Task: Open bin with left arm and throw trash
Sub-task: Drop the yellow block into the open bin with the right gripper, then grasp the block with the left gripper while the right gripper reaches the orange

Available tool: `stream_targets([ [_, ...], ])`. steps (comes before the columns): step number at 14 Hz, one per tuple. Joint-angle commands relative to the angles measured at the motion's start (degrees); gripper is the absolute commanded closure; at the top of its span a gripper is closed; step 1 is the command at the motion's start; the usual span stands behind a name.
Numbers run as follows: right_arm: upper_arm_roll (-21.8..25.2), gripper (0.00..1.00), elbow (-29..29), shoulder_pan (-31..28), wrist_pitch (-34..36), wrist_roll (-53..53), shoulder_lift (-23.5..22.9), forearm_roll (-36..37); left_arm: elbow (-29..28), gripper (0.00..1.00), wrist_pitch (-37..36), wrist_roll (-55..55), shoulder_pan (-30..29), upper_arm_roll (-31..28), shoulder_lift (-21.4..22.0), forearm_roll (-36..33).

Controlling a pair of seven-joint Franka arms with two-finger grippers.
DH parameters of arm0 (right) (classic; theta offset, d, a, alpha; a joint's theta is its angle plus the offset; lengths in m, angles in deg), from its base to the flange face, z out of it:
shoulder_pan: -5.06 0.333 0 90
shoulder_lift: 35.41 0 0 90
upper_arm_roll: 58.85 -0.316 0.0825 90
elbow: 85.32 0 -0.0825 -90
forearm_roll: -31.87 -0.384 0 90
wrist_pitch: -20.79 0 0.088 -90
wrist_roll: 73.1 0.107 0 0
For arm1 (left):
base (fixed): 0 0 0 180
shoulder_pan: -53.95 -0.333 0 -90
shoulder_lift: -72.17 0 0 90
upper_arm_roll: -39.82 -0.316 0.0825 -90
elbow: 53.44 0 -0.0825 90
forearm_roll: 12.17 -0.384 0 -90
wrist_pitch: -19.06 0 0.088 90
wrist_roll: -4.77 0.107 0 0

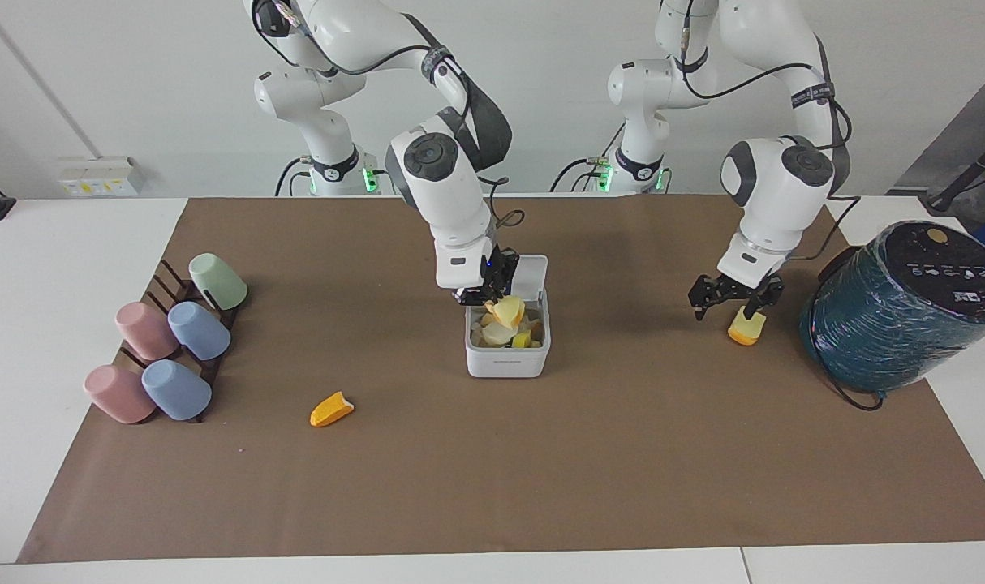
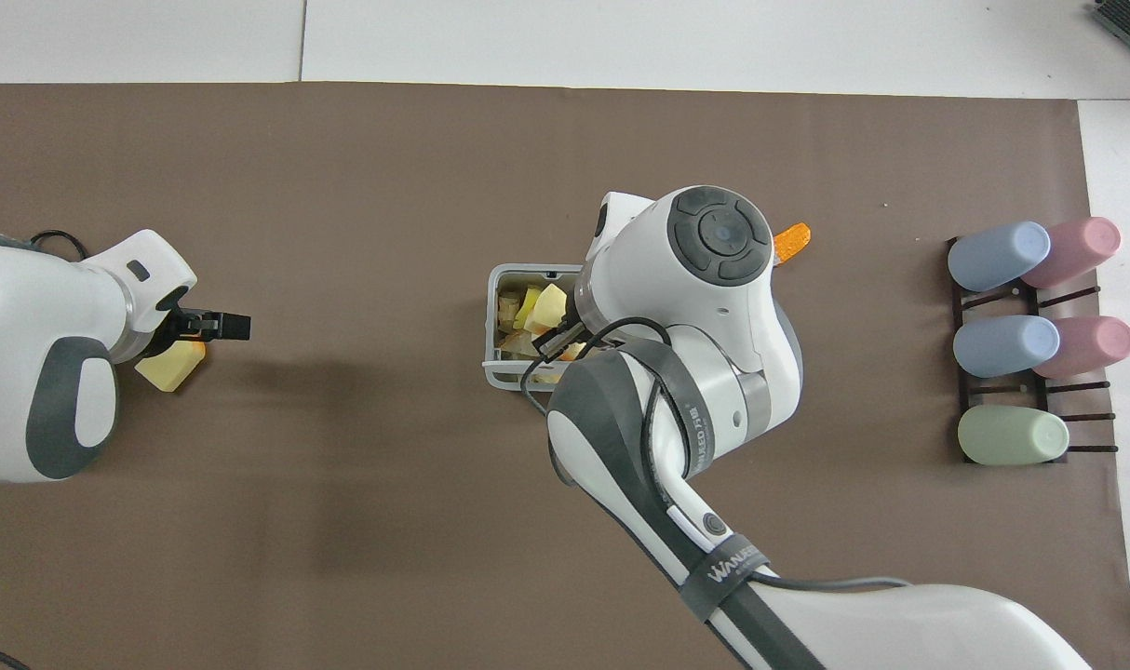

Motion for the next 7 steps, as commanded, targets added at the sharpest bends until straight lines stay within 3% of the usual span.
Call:
stream_targets([
  [1,-0.08,0.37,-0.78,-0.12,-1.11,0.55,-0.69,1.64,-1.45,0.00,4.66,3.09,-1.82,0.49,-2.79,-0.69],
  [2,-0.08,0.07,-0.78,-0.12,-1.63,0.46,-0.69,1.64,-2.06,0.00,6.59,3.09,-2.00,0.48,-3.77,-1.04],
  [3,-0.08,0.00,-0.78,-0.12,-2.33,0.37,-0.69,1.64,-2.59,0.00,7.74,3.18,-2.96,0.48,-4.12,-1.57],
  [7,-0.08,0.00,-0.96,-0.91,-2.34,-2.17,-0.78,2.34,-8.29,0.00,11.70,7.39,-4.89,0.48,-4.13,-2.10],
])
